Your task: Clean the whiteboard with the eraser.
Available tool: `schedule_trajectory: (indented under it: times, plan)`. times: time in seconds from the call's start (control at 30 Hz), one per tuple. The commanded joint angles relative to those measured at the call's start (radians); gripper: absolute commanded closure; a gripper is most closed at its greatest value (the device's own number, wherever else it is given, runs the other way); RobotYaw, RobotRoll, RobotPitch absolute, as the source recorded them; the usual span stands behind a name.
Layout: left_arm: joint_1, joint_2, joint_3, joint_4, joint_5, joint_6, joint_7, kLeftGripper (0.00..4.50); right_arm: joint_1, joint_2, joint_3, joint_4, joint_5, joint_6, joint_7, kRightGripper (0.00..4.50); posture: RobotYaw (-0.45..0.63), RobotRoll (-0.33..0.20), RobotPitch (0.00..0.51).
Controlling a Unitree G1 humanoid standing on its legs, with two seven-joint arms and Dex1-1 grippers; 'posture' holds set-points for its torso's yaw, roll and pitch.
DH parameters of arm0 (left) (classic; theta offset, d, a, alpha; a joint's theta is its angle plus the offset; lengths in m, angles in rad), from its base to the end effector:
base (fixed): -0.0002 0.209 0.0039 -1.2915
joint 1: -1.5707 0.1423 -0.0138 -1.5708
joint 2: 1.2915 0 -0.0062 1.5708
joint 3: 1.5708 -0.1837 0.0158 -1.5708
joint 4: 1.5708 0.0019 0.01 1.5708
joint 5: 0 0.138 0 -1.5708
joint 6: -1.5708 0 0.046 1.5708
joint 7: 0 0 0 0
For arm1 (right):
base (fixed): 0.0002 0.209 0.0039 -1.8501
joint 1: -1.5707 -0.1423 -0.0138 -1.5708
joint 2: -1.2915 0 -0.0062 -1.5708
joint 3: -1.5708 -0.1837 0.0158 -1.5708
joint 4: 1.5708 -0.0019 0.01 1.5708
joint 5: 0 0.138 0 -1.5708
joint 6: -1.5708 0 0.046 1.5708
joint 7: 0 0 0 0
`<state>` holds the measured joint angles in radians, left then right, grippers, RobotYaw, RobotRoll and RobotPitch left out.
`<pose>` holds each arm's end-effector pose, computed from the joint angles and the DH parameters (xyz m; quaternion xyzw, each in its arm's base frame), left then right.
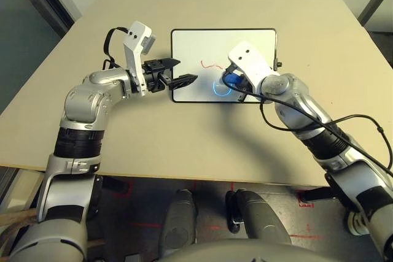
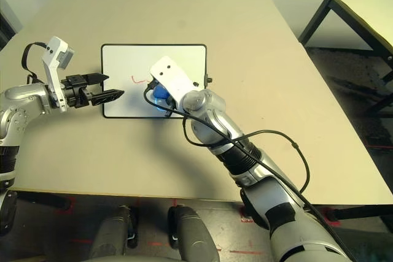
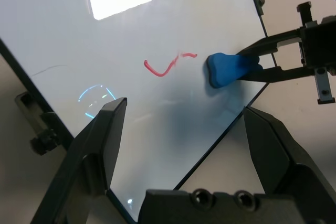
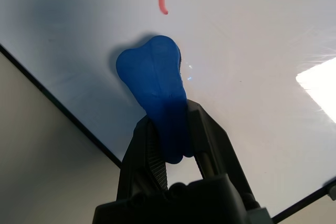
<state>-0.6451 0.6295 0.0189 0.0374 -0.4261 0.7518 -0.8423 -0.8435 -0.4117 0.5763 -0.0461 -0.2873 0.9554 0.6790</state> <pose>0.2903 0.2305 0.2010 0.0632 0.1029 -0.4086 0.9047 0.2930 -0.0982 0.1919 -0.4375 0.1670 0.3153 0.8254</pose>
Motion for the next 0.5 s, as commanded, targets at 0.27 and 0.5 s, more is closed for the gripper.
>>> schedule_trajectory:
  times: [0.27,0.5]
  plan:
    - [0.012,-0.022,-0.013,-0.024,0.0,0.013,0.008,0.0,-0.116,0.072,0.034,0.125,-0.019,-0.001,0.005,3.72,-0.01,0.0,0.139]
    - [0.013,-0.034,-0.013,-0.032,-0.003,0.019,0.016,0.0,-0.159,0.153,0.058,0.207,-0.041,-0.051,0.002,3.72,-0.01,0.0,0.141]
